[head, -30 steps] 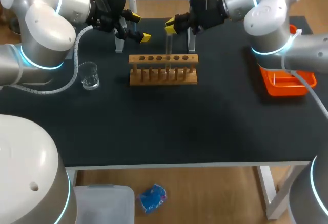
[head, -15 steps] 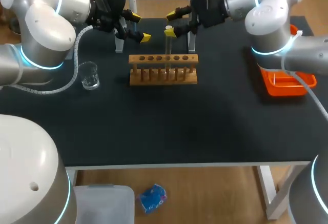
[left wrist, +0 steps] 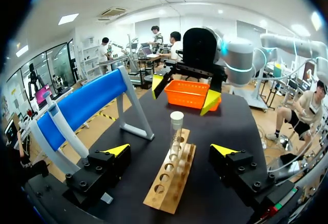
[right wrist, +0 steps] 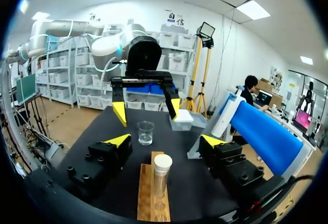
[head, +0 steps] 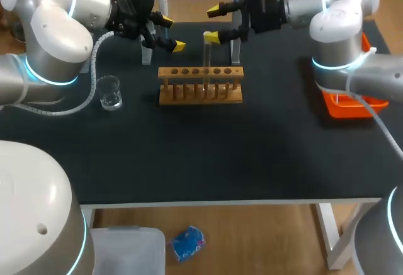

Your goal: Invert the test tube, pick up the pipette, mount the tip to pipette, aspirate from beaker and dispense into the tube, eject the tip, return the pipette, and cap with the stopper.

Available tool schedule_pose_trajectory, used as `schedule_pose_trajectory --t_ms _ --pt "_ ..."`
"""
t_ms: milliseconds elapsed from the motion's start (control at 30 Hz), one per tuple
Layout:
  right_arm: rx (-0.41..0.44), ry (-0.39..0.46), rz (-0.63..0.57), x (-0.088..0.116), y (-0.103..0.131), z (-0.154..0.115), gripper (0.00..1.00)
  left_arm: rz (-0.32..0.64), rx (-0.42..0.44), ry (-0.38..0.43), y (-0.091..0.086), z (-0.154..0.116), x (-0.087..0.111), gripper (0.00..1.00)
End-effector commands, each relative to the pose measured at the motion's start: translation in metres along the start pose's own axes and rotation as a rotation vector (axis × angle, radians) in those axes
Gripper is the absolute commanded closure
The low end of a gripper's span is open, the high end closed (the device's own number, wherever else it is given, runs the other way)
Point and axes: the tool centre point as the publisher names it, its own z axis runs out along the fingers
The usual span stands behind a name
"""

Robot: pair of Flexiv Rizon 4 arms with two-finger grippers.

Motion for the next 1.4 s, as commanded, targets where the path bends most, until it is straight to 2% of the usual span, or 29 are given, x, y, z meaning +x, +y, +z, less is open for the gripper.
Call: schedule_pose_trajectory --t_ms 33,567,1033,1400 --pt "-0.058 0.017 -0.011 -0.002 -0.002 -0.002 1.00 0.000 -0.002 0.004 0.000 -0.001 -0.001 0.00" --pt "-0.249 0.099 0.115 -0.005 -0.002 0.002 1.00 0.000 -0.002 0.004 0.000 -0.001 -0.001 0.00" --pt "-0.260 0.131 0.121 0.006 -0.002 0.009 1.00 0.000 -0.002 0.004 0.000 -0.001 -0.001 0.00" --pt "-0.259 0.136 0.136 0.006 -0.009 0.014 1.00 0.000 -0.002 0.004 0.000 -0.001 -0.001 0.00"
